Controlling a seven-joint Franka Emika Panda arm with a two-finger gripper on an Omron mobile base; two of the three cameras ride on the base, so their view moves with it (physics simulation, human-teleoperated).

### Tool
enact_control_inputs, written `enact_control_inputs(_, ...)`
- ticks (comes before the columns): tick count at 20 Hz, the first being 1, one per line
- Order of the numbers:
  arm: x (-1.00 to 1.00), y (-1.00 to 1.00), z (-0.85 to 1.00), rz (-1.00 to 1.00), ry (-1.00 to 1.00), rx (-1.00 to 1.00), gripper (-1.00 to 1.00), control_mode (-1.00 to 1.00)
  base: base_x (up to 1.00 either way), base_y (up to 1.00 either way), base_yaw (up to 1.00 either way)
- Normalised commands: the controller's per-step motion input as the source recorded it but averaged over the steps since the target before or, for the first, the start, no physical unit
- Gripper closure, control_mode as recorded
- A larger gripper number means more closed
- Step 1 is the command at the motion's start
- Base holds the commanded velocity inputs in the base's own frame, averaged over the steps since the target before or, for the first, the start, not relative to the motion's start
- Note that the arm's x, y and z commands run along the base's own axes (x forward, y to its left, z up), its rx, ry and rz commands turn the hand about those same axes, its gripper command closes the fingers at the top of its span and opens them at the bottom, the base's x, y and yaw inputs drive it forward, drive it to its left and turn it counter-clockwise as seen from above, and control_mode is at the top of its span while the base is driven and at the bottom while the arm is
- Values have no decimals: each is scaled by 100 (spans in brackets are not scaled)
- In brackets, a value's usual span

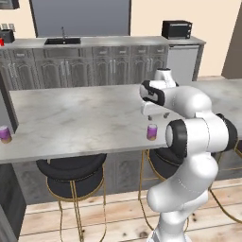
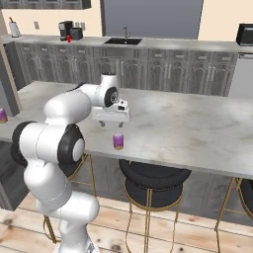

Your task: Four empty soda cans are scattered around the kitchen. Gather all the cans and cluster them next to the stove for recycling.

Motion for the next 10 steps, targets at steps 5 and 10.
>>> enact_control_inputs(5,24,0,-22,-2,0,0,-100,-100,0,0,0)
enact_control_inputs(10,25,0,-17,-2,0,0,-100,-100,0,0,0)
